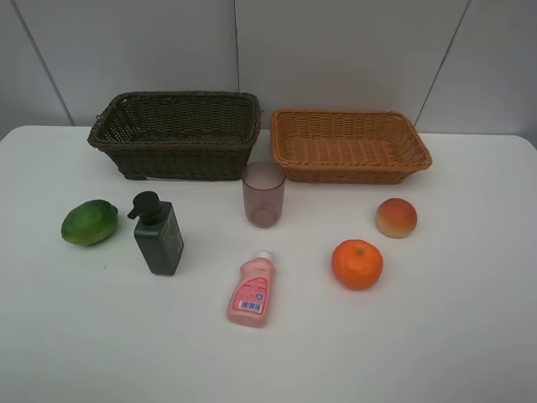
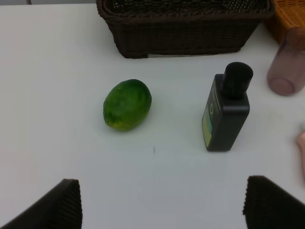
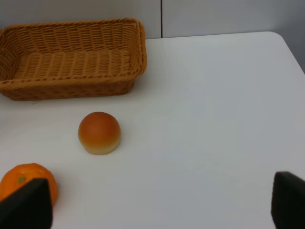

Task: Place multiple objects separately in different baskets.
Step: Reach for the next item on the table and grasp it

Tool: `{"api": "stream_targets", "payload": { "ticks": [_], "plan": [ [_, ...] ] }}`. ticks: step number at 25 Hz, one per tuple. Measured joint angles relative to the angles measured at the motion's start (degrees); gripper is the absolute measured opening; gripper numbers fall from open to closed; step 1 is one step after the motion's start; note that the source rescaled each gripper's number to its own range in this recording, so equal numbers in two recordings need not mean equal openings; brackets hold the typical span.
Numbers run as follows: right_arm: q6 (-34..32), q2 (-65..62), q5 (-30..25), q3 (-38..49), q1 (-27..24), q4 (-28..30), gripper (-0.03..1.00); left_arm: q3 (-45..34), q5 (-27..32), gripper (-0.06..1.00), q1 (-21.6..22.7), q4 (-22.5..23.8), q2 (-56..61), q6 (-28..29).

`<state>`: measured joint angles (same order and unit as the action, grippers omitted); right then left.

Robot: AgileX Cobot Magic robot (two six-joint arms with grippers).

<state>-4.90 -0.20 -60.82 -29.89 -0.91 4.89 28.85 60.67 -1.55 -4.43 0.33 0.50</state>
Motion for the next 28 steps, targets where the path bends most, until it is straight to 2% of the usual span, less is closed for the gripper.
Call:
{"api": "stream_targets", "payload": {
  "ticks": [28],
  "plan": [
    [0.0, 0.0, 0.0, 0.0, 0.0, 0.1, 1.0, 0.0, 0.0, 0.89, 0.0, 0.0, 0.0, 0.0]
  ]
}}
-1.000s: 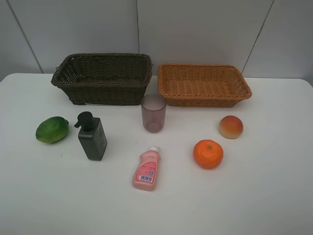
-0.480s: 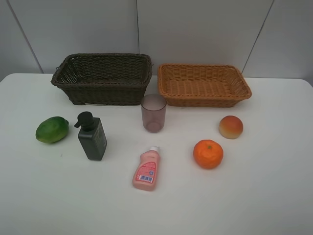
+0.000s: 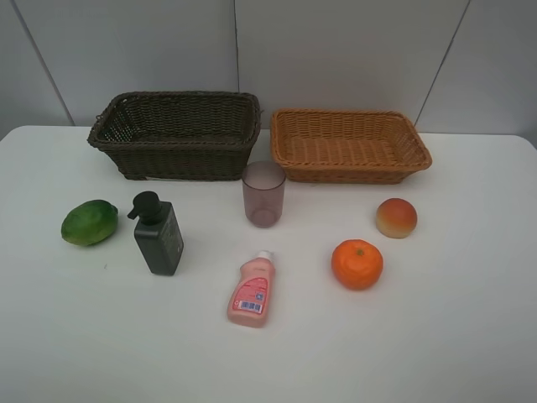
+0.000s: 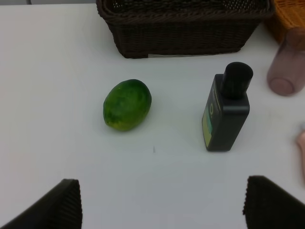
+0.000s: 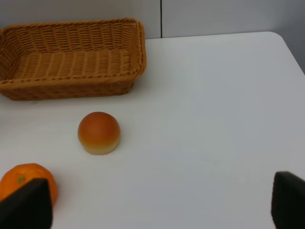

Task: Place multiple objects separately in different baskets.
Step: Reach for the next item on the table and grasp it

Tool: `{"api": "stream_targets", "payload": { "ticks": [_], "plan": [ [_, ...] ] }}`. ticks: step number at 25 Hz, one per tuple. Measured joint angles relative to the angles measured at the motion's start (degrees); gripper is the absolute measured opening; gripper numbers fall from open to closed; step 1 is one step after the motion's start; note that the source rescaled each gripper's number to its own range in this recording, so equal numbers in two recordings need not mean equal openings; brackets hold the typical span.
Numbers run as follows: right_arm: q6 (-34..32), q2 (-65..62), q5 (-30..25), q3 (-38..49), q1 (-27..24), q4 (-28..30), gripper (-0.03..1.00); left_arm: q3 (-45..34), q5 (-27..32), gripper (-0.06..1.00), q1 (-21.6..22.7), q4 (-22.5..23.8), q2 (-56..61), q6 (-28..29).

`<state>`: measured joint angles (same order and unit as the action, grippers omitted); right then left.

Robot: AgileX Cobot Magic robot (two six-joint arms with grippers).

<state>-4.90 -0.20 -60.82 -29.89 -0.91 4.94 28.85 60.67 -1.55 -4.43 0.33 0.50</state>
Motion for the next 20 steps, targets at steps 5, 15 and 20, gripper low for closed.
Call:
{"api": "stream_targets", "payload": {
  "ticks": [5, 15, 20],
  "plan": [
    [0.0, 0.0, 0.0, 0.0, 0.0, 0.2, 1.0, 0.0, 0.0, 0.89, 0.0, 0.0, 0.0, 0.0],
    [0.0, 7.3, 0.0, 0.0, 0.0, 1.1, 1.0, 0.0, 0.0, 0.89, 0.0, 0.0, 0.0, 0.0],
    [0.0, 12.0, 0.1, -0.1, 0.0, 1.1, 1.0, 0.0, 0.0, 0.89, 0.0, 0.0, 0.0, 0.0]
  ]
}}
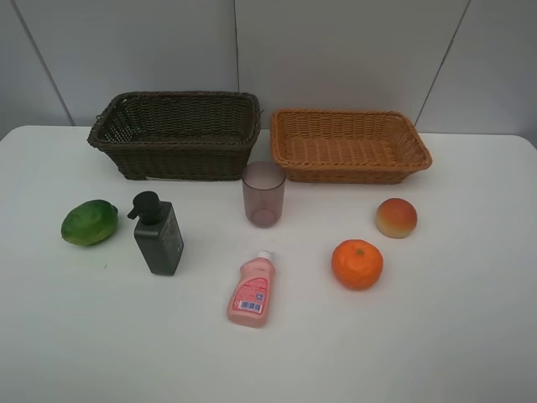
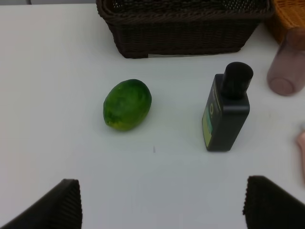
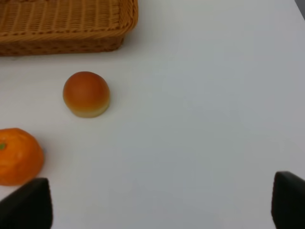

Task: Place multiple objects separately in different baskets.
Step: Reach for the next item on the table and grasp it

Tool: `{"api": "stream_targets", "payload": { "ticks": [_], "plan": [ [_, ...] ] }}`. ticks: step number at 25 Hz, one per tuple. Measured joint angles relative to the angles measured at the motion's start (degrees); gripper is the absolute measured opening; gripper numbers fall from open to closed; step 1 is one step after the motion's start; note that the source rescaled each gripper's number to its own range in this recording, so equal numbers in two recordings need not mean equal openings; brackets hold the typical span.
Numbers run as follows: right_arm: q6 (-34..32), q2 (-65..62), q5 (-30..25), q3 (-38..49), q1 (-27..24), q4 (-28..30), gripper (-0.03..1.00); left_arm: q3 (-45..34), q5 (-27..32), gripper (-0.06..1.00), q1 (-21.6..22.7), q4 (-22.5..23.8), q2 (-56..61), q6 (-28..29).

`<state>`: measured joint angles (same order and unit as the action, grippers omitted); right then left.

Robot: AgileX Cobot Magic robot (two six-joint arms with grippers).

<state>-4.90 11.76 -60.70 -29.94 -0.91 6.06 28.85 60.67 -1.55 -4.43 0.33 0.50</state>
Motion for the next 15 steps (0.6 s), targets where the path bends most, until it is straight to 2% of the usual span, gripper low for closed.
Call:
{"api": "stream_targets", "payload": {
  "ticks": [5, 10, 15],
  "plan": [
    [0.0, 8.2, 1.7, -4.0, 0.0, -0.7, 1.0, 0.0, 0.0, 0.89, 0.0, 0.0, 0.0, 0.0],
    [0.0, 21.0, 2.3, -9.6, 0.0, -1.7, 1.0, 0.0, 0.0, 0.89, 0.0, 0.0, 0.0, 0.0],
    [2.3, 34.4, 5.5, -14.6, 0.0, -4.6, 1.0, 0.0, 0.0, 0.89, 0.0, 0.0, 0.0, 0.0]
  ]
}}
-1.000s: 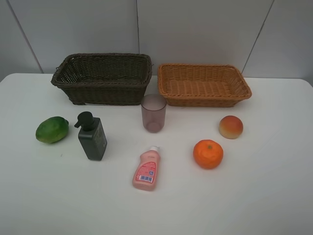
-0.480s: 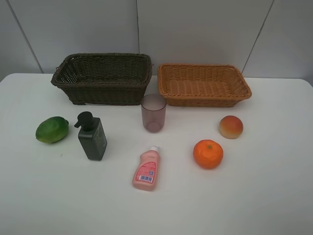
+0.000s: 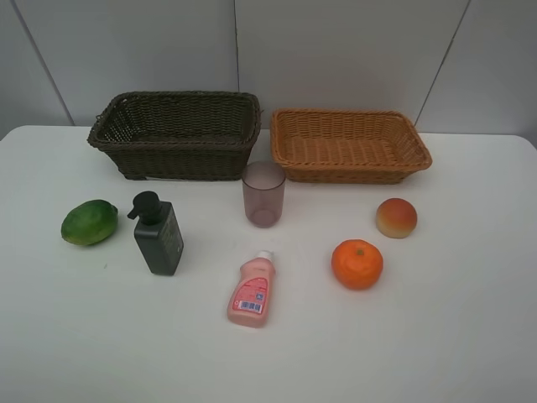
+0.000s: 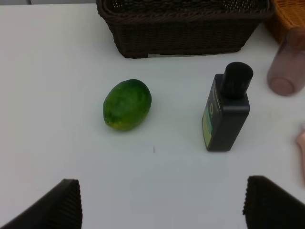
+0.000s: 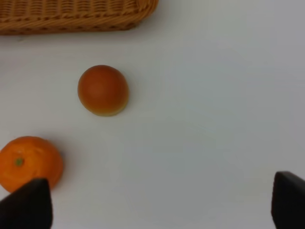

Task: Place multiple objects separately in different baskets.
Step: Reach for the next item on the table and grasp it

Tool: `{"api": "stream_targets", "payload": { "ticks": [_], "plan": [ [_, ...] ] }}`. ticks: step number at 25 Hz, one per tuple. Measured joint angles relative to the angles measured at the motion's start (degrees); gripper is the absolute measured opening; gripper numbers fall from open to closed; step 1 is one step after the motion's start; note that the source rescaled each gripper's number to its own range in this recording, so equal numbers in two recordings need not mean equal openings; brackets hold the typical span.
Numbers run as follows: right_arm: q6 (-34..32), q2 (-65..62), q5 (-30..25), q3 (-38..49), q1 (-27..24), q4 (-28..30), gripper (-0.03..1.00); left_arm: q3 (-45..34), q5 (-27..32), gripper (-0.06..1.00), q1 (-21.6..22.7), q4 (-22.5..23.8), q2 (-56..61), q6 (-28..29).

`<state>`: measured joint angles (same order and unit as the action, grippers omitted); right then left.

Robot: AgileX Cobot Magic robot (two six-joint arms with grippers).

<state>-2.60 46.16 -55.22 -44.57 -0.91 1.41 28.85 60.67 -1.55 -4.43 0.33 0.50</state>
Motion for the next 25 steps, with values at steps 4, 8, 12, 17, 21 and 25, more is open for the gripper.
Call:
{"api": "stream_targets", "payload": {
  "ticks": [4, 8, 12, 17, 21, 25],
  "plan": [
    [0.9, 8.9, 2.5, -2.6, 0.0, -1.4, 1.0, 0.0, 0.0, 0.89, 0.0, 0.0, 0.0, 0.0],
    [0.9, 16.8, 3.2, -5.0, 0.0, -2.3, 1.0, 0.0, 0.0, 0.89, 0.0, 0.0, 0.0, 0.0],
    [0.9, 21.3, 3.5, -6.4, 0.2, -2.5, 1.0, 0.0, 0.0, 0.89, 0.0, 0.0, 0.0, 0.0],
    [0.9, 27.4, 3.7, -8.7, 3.5, -2.5, 1.0, 0.0, 0.0, 0.89, 0.0, 0.0, 0.0, 0.0],
    [0.9, 32.0, 5.2, -10.6, 6.1, -2.5, 1.0, 0.0, 0.0, 0.89, 0.0, 0.0, 0.0, 0.0],
    [0.7, 37.3, 5.9, -12.7, 6.8, -2.5, 1.0, 0.0, 0.0, 0.89, 0.0, 0.0, 0.0, 0.0]
  ]
}}
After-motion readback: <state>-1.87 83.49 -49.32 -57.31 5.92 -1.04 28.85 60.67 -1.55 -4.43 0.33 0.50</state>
